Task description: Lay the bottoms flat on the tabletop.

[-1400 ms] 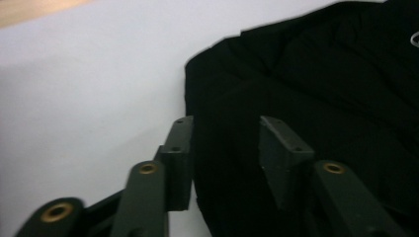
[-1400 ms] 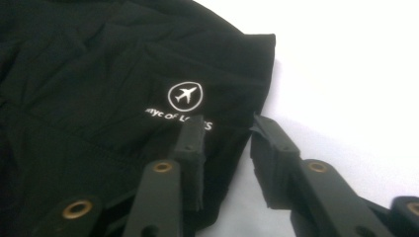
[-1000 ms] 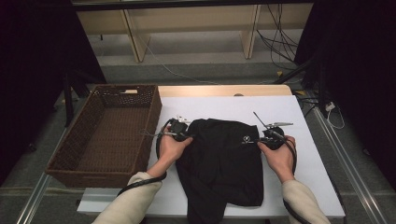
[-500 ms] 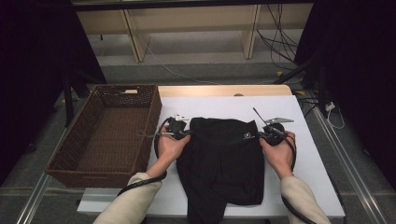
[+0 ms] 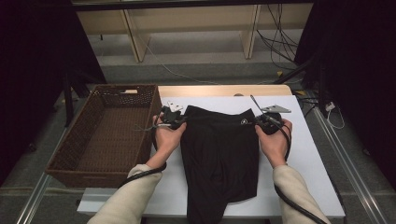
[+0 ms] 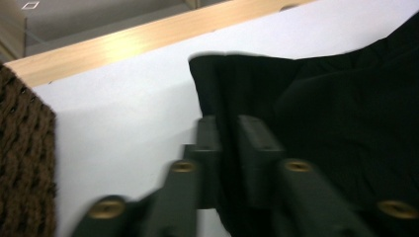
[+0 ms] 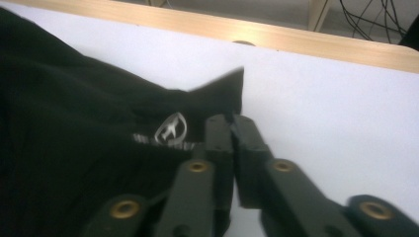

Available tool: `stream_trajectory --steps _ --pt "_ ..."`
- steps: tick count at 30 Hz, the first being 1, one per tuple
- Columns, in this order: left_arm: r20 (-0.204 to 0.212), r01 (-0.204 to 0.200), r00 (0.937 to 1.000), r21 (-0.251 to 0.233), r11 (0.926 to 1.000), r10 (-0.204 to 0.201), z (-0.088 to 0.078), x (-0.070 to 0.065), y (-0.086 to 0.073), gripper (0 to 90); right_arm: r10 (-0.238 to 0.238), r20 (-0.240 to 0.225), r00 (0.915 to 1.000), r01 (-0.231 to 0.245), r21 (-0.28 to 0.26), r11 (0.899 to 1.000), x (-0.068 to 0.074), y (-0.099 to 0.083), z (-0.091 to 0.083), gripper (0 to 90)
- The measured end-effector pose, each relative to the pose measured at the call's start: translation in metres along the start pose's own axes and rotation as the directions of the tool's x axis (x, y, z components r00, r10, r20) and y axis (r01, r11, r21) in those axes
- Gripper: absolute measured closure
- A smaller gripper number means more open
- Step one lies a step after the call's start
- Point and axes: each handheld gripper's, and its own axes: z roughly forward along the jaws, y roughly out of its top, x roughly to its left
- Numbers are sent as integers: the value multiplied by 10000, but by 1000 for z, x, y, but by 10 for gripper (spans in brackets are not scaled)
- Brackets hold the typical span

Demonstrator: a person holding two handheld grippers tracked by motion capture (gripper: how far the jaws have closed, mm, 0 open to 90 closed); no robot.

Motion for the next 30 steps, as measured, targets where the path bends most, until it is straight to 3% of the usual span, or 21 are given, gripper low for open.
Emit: stream_trajectory --steps 1,5,8,10,15,17,18,23,26,27,28,30 --pt "-36 -16 10000 4 10000 16 -1 -1 -1 658 264 -105 9996 -261 289 9992 1 0 2 738" --pt "258 -315 9992 167 9994 311 -6 -3 -8 584 -179 -191 9997 191 666 9976 1 -9 -1 692" --pt "886 -597 9945 486 9970 552 -11 -8 -16 532 -144 -287 9995 173 1049 9943 -1 -19 -8 677" --pt "1509 -734 9867 775 9943 611 -16 -13 -23 487 -213 -452 9988 270 1284 9914 -3 -26 -14 667" --pt "2464 -1487 9619 1060 9832 1189 -35 -29 -44 455 -501 -1159 9920 726 1989 9773 4 -44 -38 651" --pt "2854 -2033 9435 972 9743 1684 -44 -37 -52 471 -654 -1612 9847 993 2123 9721 8 -52 -49 652" --pt "2929 -2205 9379 895 9713 1859 -48 -40 -54 492 -643 -1808 9814 1041 2199 9700 12 -57 -56 656" --pt "3734 -3103 8893 691 9481 2639 -71 -56 -69 546 -680 -2608 9630 1336 2427 9609 31 -75 -80 661" --pt "4222 -3590 8533 503 9320 3059 -86 -67 -76 568 -859 -3087 9473 1712 2609 9501 41 -87 -91 660" --pt "4420 -3853 8353 460 9216 3271 -91 -71 -79 573 -872 -3234 9422 1774 2609 9489 44 -91 -94 660" --pt "4517 -3967 8259 403 9171 3374 -94 -74 -80 578 -871 -3409 9360 1854 2673 9456 47 -95 -98 659" --pt "4770 -4278 7996 260 9035 3649 -98 -80 -84 581 -879 -3669 9261 1978 2738 9412 50 -100 -102 655"
